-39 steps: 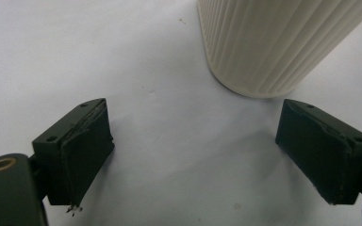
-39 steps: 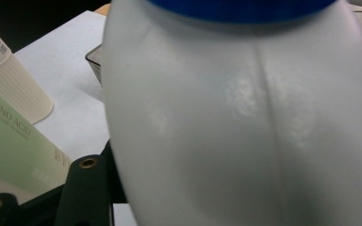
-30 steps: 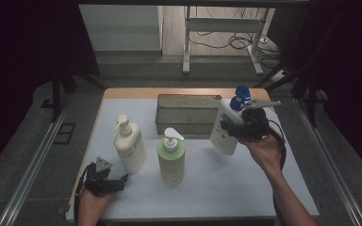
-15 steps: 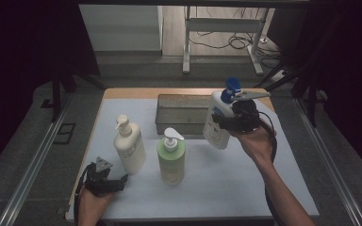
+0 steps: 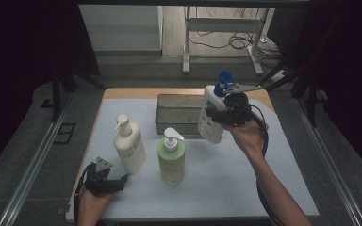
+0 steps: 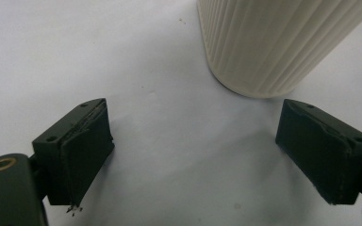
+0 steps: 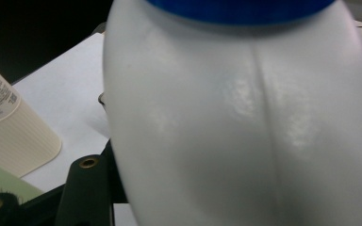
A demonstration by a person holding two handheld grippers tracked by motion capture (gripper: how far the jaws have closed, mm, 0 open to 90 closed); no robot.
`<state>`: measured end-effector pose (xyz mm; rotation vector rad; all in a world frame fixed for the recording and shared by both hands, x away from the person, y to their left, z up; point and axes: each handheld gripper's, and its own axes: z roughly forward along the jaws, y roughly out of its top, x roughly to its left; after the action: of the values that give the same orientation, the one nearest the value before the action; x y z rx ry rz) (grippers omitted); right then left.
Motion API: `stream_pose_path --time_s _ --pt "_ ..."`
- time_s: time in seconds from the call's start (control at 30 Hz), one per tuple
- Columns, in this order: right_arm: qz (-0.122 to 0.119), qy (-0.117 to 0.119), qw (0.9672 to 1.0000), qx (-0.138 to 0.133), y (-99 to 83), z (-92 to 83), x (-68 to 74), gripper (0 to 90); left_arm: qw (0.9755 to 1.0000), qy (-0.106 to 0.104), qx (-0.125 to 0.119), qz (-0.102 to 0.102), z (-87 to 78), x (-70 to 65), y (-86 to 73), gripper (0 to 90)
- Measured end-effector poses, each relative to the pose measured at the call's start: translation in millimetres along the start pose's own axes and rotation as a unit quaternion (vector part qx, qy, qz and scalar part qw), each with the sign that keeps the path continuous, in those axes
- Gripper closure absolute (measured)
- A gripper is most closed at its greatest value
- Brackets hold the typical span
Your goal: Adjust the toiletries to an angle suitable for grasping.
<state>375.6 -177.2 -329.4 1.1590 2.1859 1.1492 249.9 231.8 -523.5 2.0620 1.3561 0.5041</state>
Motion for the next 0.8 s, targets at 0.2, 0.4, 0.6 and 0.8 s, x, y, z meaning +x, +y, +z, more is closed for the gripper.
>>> stream_pose_path --time_s 0.2,0.4,0.6,0.8 --pt "0.0 -0.004 1.0 0.001 8.2 8.2 1.5 40.5 1.0 0.0 0.0 -0.001 0.1 -0.1 0.0 10.9" --pt "-0.002 -0.007 1.0 0.001 13.1 14.8 2.7 40.5 1.0 0.0 0.0 0.0 0.1 0.0 0.0 10.9" --pt "0.001 -0.01 0.9999 0.0 19.4 22.7 3.1 40.5 1.0 0.0 0.0 0.0 0.1 0.0 0.0 10.9" --pt "-0.001 -0.015 0.9999 0.0 25.9 31.7 4.1 40.6 1.0 0.0 -0.001 0.0 0.1 0.0 0.0 10.9"
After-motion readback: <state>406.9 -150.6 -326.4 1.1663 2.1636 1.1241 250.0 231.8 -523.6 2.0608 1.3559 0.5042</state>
